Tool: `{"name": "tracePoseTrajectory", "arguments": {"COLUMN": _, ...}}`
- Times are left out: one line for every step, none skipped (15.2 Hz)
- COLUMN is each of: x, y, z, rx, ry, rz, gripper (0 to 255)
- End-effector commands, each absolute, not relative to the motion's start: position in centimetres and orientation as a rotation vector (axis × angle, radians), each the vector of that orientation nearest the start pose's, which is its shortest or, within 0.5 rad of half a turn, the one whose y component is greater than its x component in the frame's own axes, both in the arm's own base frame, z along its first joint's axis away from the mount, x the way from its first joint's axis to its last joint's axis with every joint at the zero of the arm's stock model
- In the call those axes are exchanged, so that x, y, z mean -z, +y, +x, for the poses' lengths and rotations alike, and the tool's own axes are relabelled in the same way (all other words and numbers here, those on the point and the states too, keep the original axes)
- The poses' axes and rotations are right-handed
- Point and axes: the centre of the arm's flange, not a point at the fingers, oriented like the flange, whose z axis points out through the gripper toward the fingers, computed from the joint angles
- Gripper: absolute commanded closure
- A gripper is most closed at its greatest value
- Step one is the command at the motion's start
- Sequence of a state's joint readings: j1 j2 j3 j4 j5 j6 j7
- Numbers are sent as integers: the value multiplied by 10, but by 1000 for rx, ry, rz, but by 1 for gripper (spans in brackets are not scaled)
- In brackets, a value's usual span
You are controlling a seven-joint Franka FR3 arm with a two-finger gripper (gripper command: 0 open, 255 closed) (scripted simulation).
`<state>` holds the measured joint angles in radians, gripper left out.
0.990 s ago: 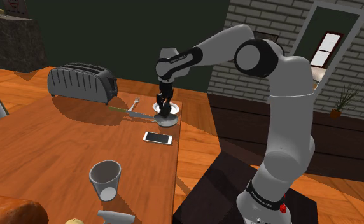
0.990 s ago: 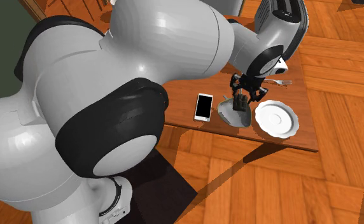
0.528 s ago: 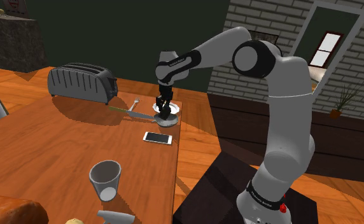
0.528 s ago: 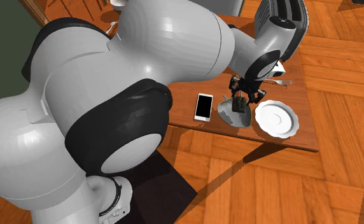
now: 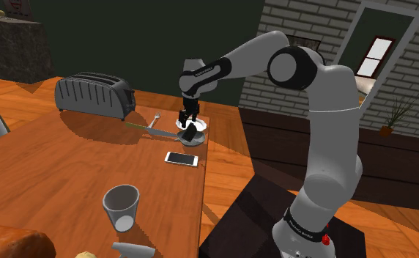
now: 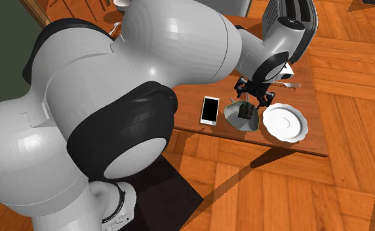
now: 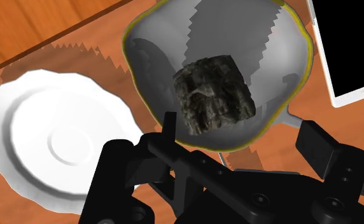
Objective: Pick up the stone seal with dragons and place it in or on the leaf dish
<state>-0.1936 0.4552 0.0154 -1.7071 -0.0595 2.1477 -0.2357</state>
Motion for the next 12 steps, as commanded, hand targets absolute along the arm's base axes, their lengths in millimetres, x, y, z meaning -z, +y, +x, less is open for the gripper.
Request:
{"name": "tracePoseTrajectory", "arguments": {"x": -327, "y": -121, "z": 653, "rx": -37, "ry": -141, "rz": -3177, "gripper": 0}}
{"name": "tracePoseTrajectory", "arguments": {"x": -340, "y": -121, "z": 653, "rx": -37, "ry": -141, "rz": -3177, "gripper": 0}}
{"name": "tracePoseTrajectory", "arguments": {"x": -353, "y": -120, "z": 654, "rx": -37, "ry": -141, "rz": -3177, "gripper": 0}}
{"name": "tracePoseTrajectory", "arguments": {"x": -366, "y": -120, "z": 654, "rx": -37, "ry": -141, "rz": -3177, "gripper": 0}}
{"name": "tracePoseTrajectory", "arguments": {"x": -377, "y": -119, "z": 654, "rx": -37, "ry": -141, "rz": -3177, "gripper": 0}}
{"name": "tracePoseTrajectory", "arguments": {"x": -377, "y": -119, "z": 654, "rx": -37, "ry": -141, "rz": -3177, "gripper": 0}}
{"name": "tracePoseTrajectory", "arguments": {"x": -377, "y": -119, "z": 654, "rx": -37, "ry": -141, "rz": -3177, "gripper": 0}}
{"name": "tracePoseTrajectory", "arguments": {"x": -377, "y": -119, "z": 654, "rx": -37, "ry": -141, "rz": -3177, "gripper": 0}}
{"name": "tracePoseTrajectory", "arguments": {"x": -377, "y": -119, "z": 654, "rx": -37, "ry": -141, "rz": -3177, "gripper": 0}}
{"name": "tracePoseTrajectory", "arguments": {"x": -377, "y": -119, "z": 654, "rx": -37, "ry": -141, "rz": -3177, "gripper": 0}}
{"name": "tracePoseTrajectory", "arguments": {"x": -377, "y": -119, "z": 654, "rx": -37, "ry": -141, "rz": -3177, "gripper": 0}}
{"name": "tracePoseTrajectory", "arguments": {"x": -377, "y": -119, "z": 654, "rx": -37, "ry": -141, "rz": -3177, "gripper": 0}}
